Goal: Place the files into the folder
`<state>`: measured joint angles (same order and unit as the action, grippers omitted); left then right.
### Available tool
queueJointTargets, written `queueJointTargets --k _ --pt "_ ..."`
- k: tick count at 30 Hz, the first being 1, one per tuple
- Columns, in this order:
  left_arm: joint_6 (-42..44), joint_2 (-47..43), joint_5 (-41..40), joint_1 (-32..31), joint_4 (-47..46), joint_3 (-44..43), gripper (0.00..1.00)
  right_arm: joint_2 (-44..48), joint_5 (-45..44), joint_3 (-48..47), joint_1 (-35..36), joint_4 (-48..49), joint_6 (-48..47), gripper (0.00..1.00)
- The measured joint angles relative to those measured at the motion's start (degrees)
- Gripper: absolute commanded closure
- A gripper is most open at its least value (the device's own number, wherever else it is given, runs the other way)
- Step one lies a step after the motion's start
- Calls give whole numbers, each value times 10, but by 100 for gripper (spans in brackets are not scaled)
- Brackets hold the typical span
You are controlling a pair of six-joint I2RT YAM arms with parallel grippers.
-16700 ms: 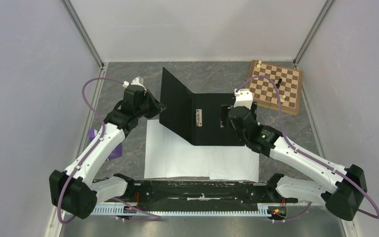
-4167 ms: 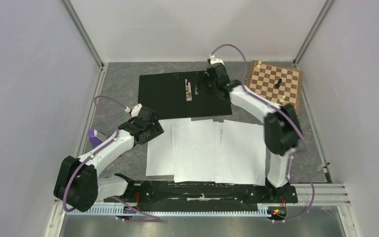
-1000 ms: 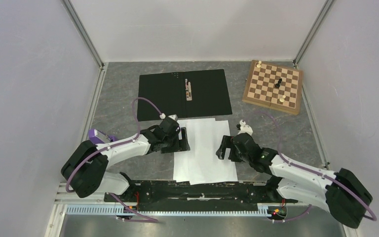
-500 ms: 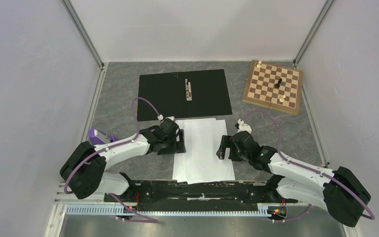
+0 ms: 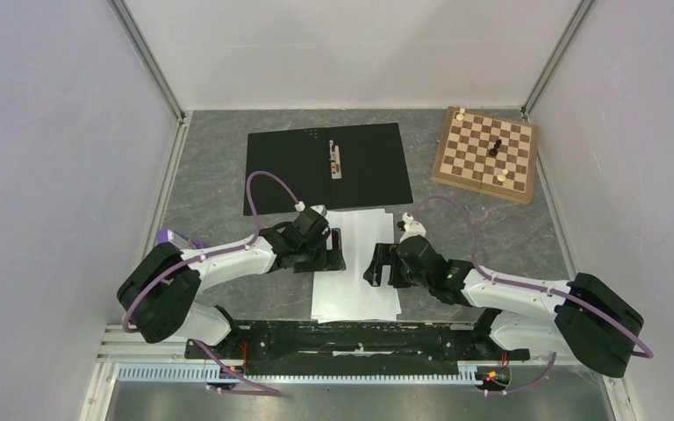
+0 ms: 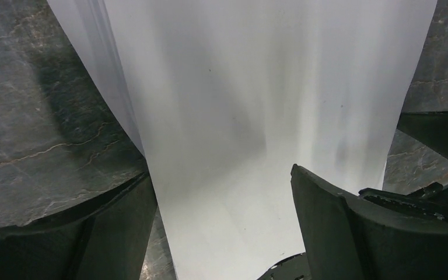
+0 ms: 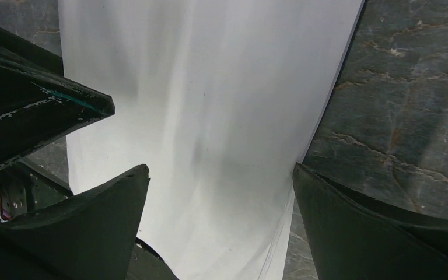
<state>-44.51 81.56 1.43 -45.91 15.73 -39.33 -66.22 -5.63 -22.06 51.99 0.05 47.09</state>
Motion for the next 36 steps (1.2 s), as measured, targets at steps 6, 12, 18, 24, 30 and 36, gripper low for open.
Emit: queueJointTargets --k 6,12,18,24,30,36 --pt "-3 -13 -36 -6 33 0 13 5 -5 -7 -6 -18 -7 2" --pt "-3 -19 -72 -6 74 -1 15 20 -3 -6 -27 -46 -22 2" --pt "-3 -3 -78 -6 80 -10 20 20 10 0 -31 -36 -33 2" --pt "-10 35 -64 -6 27 -29 28 -10 42 1 -33 26 -41 2" --pt "-14 42 -54 -5 2 -30 40 -31 65 3 -35 66 -43 2" --pt "-17 42 -39 -6 9 -29 59 -47 85 5 -35 104 -42 2"
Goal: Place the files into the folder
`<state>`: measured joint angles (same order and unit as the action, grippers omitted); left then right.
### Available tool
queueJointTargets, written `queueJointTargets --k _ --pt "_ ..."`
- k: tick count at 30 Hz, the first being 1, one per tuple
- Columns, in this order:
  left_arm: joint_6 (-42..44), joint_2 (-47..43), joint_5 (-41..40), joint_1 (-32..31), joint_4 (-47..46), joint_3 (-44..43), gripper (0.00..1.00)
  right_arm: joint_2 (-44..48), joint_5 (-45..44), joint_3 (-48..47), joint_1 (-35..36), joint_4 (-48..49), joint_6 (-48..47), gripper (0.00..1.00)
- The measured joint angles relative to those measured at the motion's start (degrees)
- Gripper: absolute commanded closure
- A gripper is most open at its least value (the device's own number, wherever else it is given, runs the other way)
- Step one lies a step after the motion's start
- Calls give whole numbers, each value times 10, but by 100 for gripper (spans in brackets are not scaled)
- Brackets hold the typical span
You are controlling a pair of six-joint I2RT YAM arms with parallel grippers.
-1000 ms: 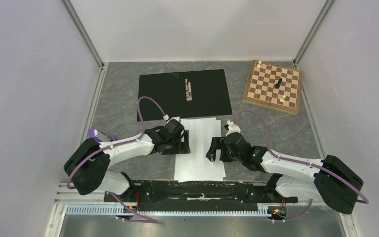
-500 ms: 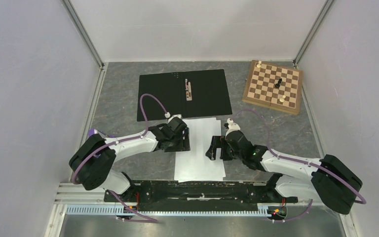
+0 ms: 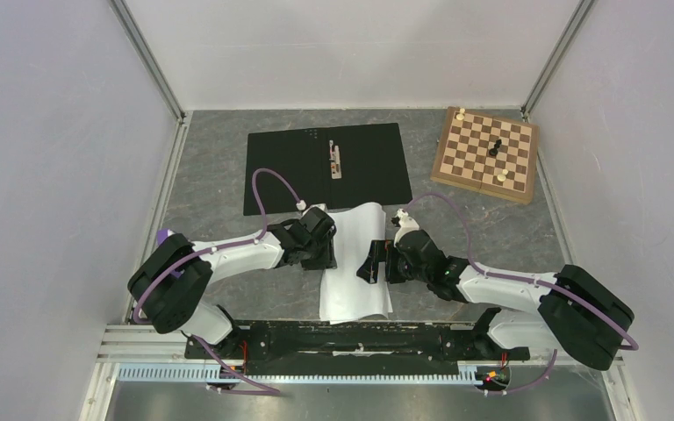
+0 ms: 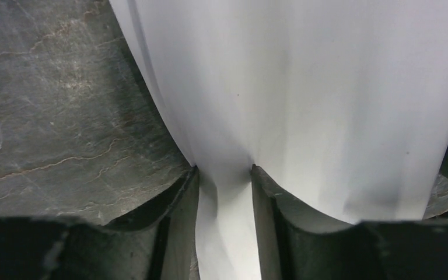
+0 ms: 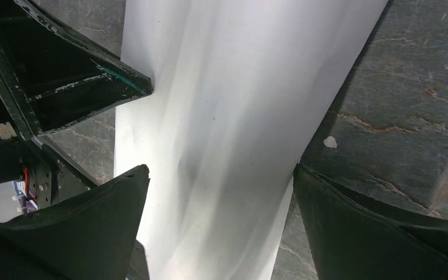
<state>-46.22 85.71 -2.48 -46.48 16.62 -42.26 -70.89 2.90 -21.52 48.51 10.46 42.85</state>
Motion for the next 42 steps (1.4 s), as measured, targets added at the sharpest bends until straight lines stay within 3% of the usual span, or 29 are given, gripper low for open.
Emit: queueJointTargets --k 5,12,16,26,32,37,42 --pt "0 0 5 0 20 0 72 0 3 3 0 8 0 2" --pt "0 1 16 0 25 0 75 -1 21 5 0 18 -3 2" --pt "0 2 25 0 25 0 76 -3 34 5 0 20 -5 8" --pt "0 3 42 0 23 0 75 -22 66 5 0 21 -5 50" --pt "1 1 55 0 21 0 63 -31 75 5 0 6 -7 84" --pt "9 -22 56 0 38 0 45 -30 76 1 0 -10 -12 97" --pt "22 -81 56 16 65 -3 36 -22 79 -17 0 -31 -19 100"
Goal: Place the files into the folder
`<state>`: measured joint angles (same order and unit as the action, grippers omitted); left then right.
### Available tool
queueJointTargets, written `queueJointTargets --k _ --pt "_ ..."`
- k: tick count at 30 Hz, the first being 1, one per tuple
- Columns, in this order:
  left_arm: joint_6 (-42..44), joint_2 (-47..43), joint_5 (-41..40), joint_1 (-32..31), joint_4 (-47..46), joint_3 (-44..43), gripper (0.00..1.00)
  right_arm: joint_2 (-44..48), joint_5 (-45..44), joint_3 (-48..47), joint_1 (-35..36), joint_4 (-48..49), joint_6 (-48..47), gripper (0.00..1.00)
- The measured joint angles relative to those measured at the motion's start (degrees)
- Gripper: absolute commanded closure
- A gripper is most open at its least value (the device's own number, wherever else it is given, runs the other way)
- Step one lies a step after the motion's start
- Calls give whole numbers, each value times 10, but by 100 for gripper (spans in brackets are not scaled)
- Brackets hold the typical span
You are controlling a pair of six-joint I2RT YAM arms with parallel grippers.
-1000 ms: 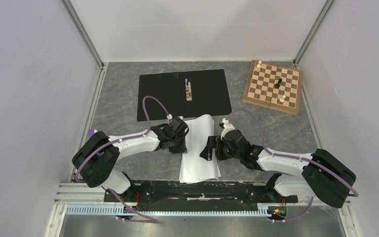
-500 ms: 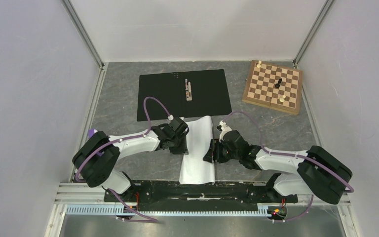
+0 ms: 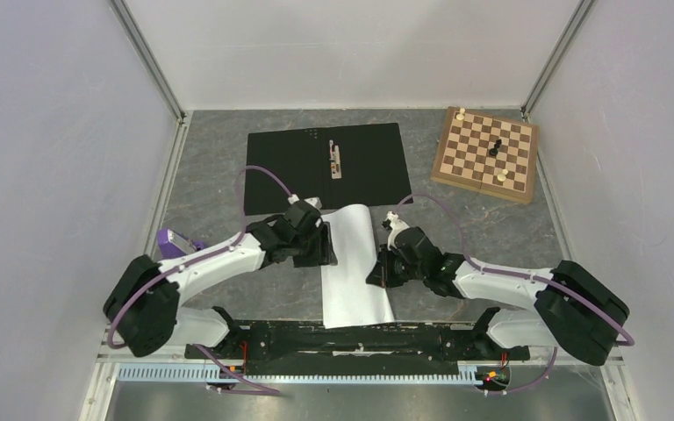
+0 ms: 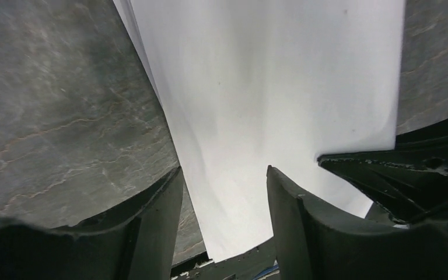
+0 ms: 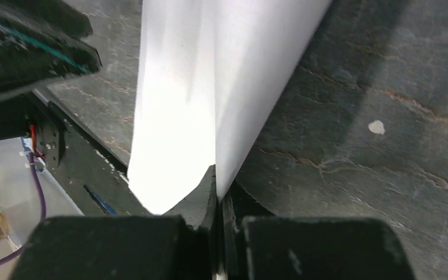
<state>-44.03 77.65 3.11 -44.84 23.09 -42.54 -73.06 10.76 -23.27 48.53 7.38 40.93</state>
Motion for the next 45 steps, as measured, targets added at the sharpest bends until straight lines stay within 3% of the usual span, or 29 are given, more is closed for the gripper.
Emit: queueJointTargets --k 7,13,17,27,45 --pt "16 -92 19 89 1 -15 32 16 12 -72 -11 -55 -21 100" --pt "17 -152 94 205 -44 -14 30 29 30 -153 -31 -107 -35 100" --pt "10 -167 152 247 -94 -13 30 30 45 -206 -37 -128 -38 100" --pt "-21 -185 268 303 -190 9 28 34 82 -305 -67 -152 -45 100" --pt "-62 -162 426 320 -366 28 23 86 195 -324 -129 -149 -15 100"
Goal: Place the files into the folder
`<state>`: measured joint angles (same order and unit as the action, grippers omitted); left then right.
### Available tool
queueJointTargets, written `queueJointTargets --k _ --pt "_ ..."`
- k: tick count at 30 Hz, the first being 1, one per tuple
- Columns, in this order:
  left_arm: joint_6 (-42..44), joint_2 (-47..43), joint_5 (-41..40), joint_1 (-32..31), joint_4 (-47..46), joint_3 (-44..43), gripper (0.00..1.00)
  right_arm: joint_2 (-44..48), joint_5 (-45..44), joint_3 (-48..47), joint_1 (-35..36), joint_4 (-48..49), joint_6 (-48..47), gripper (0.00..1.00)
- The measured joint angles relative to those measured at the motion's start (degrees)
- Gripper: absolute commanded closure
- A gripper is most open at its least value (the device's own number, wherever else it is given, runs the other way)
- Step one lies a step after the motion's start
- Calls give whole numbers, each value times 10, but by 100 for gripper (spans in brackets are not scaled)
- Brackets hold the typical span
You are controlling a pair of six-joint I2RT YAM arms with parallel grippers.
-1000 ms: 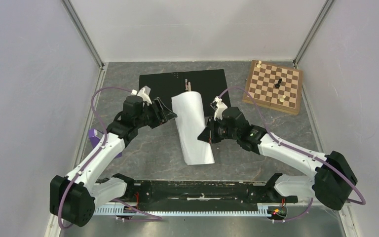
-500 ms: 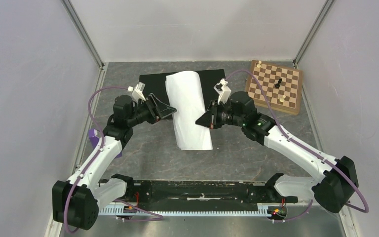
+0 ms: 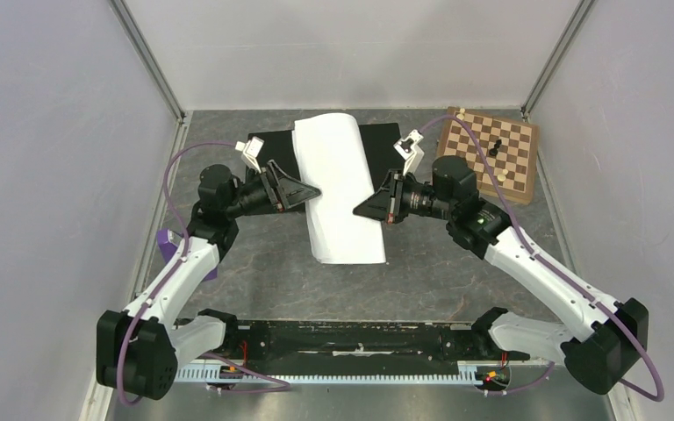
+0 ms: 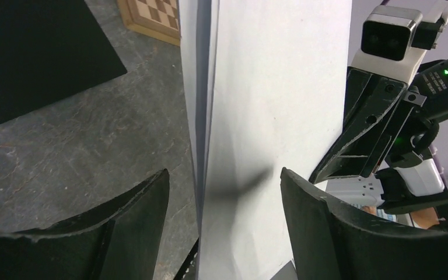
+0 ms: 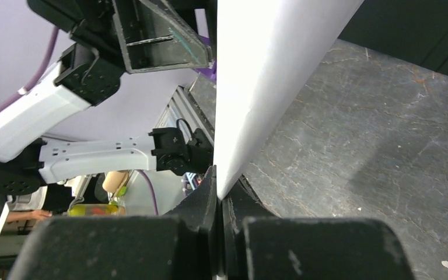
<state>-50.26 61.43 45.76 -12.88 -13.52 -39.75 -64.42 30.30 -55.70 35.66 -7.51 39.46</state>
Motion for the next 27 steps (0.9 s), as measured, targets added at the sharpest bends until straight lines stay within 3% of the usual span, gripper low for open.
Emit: queueJointTargets --k 8,16,19,21,24,25,27 --pt "-24 7 63 0 -70 -14 26 25 26 -3 -10 2 10 100" --pt "-109 14 113 0 -186 -16 59 29 39 -3 -22 3 10 100" --pt "-136 17 119 0 -214 -16 66 29 40 -3 -26 3 10 100" --pt "-149 17 120 0 -219 -20 70 30 40 -3 -27 3 10 100" --pt "-145 17 124 -6 -185 -40 84 32 40 -3 -28 4 10 100" --pt "-135 17 123 -10 -161 -51 94 33 39 -3 -28 4 10 97" --pt "-98 17 112 -24 -93 -80 98 33 40 -3 -28 5 7 74"
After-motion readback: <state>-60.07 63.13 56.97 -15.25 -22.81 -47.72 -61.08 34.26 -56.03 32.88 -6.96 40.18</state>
